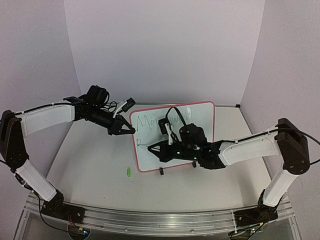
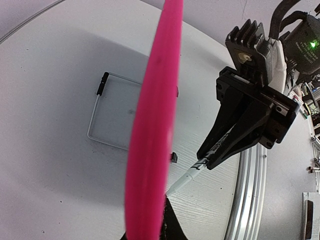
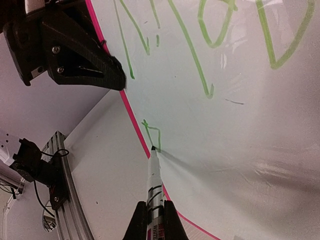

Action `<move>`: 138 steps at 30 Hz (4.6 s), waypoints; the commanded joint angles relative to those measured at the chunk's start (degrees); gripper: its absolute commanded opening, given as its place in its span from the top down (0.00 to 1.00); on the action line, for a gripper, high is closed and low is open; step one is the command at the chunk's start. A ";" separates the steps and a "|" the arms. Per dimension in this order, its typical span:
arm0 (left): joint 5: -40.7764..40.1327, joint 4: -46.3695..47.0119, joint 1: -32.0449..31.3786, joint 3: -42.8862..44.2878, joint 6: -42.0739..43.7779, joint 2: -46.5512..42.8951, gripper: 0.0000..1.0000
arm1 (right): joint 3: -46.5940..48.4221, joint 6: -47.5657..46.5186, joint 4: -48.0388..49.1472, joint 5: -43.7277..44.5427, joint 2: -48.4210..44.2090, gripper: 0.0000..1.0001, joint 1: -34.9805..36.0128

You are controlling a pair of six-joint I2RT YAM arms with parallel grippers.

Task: Write a sentence on the whiteboard

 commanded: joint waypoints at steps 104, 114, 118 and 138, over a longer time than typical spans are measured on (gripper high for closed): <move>-3.66 -0.60 -0.33 -0.42 1.75 -0.04 1.00 | 1.11 -3.13 -6.08 1.15 -7.74 1.00 -2.74; -3.67 -0.60 -0.34 -0.42 1.80 0.02 1.00 | -0.81 -2.04 -6.11 1.31 -6.89 1.00 -2.74; -3.67 -0.57 -0.33 -0.41 1.83 0.10 1.00 | -2.25 -1.26 -6.08 1.41 -6.77 1.00 -2.76; -3.67 -0.54 -0.33 -0.39 1.83 0.17 1.00 | -2.84 -0.31 -7.07 1.81 -5.04 1.00 -2.79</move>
